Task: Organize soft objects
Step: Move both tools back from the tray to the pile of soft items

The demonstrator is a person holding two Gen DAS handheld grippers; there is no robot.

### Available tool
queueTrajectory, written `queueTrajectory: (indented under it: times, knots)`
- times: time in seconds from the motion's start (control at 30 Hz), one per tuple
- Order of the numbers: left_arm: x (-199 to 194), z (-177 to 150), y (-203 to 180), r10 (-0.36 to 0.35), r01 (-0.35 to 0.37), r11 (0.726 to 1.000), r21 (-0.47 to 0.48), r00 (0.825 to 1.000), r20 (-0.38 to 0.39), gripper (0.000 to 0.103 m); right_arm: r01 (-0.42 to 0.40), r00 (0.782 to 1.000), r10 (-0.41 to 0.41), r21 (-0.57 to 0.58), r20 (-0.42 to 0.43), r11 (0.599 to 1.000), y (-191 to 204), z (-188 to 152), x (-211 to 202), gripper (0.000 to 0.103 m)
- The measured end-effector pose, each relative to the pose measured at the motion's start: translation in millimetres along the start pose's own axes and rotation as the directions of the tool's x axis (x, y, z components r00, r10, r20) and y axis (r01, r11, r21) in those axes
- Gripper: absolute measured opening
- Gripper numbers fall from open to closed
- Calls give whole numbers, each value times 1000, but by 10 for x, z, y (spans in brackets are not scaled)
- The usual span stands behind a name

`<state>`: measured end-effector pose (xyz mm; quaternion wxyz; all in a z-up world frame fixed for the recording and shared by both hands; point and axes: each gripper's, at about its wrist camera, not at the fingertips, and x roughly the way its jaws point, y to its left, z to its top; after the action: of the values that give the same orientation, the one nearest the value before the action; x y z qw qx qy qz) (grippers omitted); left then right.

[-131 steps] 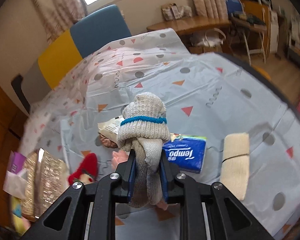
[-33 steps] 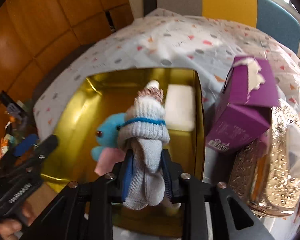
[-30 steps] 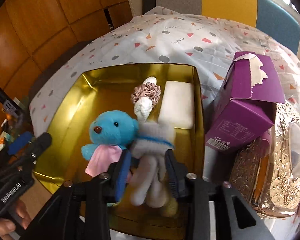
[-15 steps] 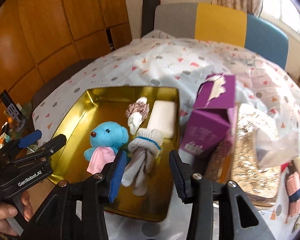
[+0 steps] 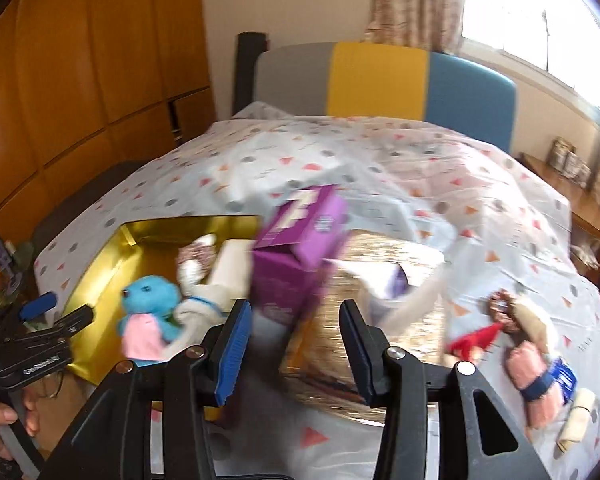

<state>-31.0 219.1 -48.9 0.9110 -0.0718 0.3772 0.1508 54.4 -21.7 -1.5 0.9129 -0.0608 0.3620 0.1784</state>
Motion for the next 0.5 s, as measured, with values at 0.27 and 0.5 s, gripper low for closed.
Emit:
queueTrajectory:
  times: [0.27, 0.5]
  knots:
    - [-9, -5, -69, 15, -15, 1000, 22, 1000, 5, 81, 143, 989, -145, 89, 12, 986, -746, -77, -198, 46]
    - [-24, -2, -143, 7, -8, 999, 46, 1000, 8, 83, 319, 946, -323, 198, -13, 927, -1566, -204, -378, 46]
